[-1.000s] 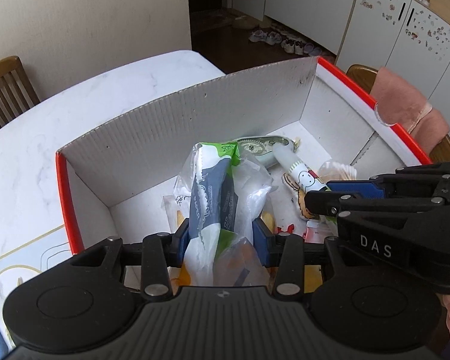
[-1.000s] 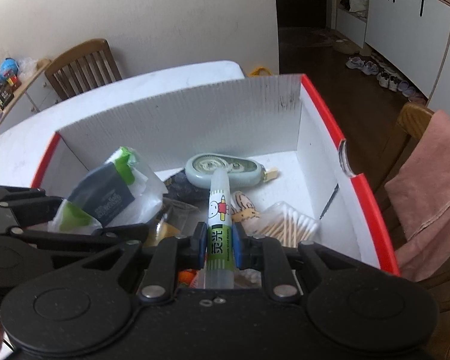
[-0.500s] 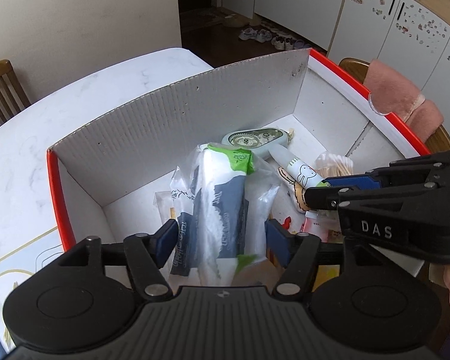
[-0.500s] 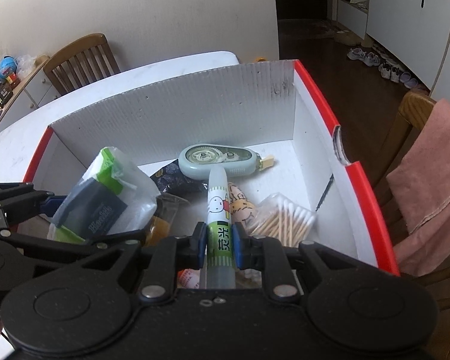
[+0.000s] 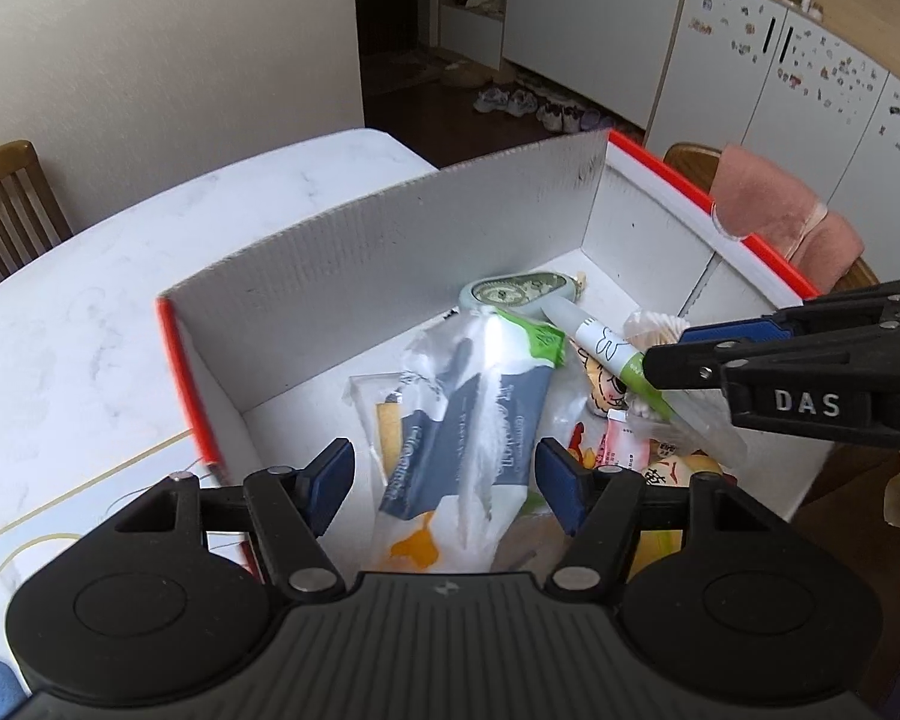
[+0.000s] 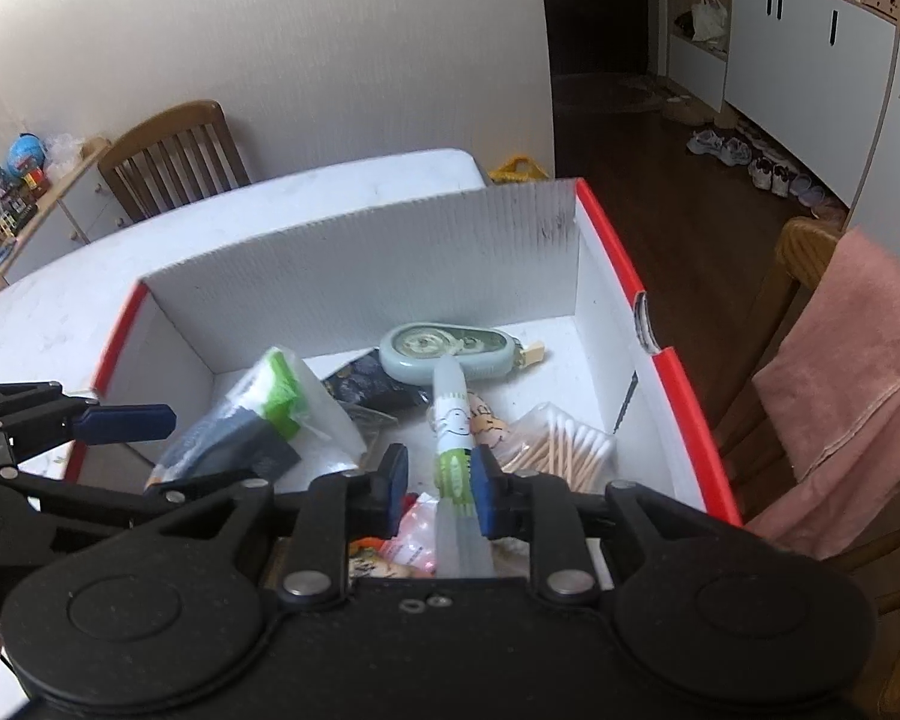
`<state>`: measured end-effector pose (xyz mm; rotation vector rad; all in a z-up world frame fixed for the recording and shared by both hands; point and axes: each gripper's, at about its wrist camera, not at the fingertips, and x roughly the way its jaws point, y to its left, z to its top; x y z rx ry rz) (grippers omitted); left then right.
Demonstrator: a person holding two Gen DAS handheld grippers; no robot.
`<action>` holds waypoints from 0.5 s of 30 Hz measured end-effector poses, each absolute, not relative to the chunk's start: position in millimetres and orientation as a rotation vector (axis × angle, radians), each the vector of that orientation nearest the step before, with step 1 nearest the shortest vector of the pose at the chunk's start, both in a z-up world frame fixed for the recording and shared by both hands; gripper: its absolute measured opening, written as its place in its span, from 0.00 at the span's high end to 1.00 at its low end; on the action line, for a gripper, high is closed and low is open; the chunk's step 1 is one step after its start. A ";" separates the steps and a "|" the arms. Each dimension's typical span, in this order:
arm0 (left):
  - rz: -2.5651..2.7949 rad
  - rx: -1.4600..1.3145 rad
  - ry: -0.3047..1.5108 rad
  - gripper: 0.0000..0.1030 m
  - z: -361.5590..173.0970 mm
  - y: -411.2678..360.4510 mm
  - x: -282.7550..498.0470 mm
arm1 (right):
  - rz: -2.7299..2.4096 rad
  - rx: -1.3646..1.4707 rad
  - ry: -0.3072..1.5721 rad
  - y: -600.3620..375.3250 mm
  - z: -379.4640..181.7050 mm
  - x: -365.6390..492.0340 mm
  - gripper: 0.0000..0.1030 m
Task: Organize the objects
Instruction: 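Lower both items into the shoebox and open both grippers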
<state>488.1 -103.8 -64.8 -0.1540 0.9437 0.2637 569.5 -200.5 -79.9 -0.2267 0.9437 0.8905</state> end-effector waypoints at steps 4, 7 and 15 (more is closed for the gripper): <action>0.278 -0.177 0.902 0.36 -53.4 -98.7 474.6 | 0.895 -0.211 0.910 -204.1 -68.6 558.2 0.77; 0.286 -0.187 0.867 0.36 -43.5 -95.2 463.9 | 0.896 -0.203 0.879 -206.8 -59.3 548.8 0.77; 0.277 -0.202 0.789 0.36 -20.0 -88.0 433.7 | 0.906 -0.193 0.816 -214.5 -42.2 522.0 0.73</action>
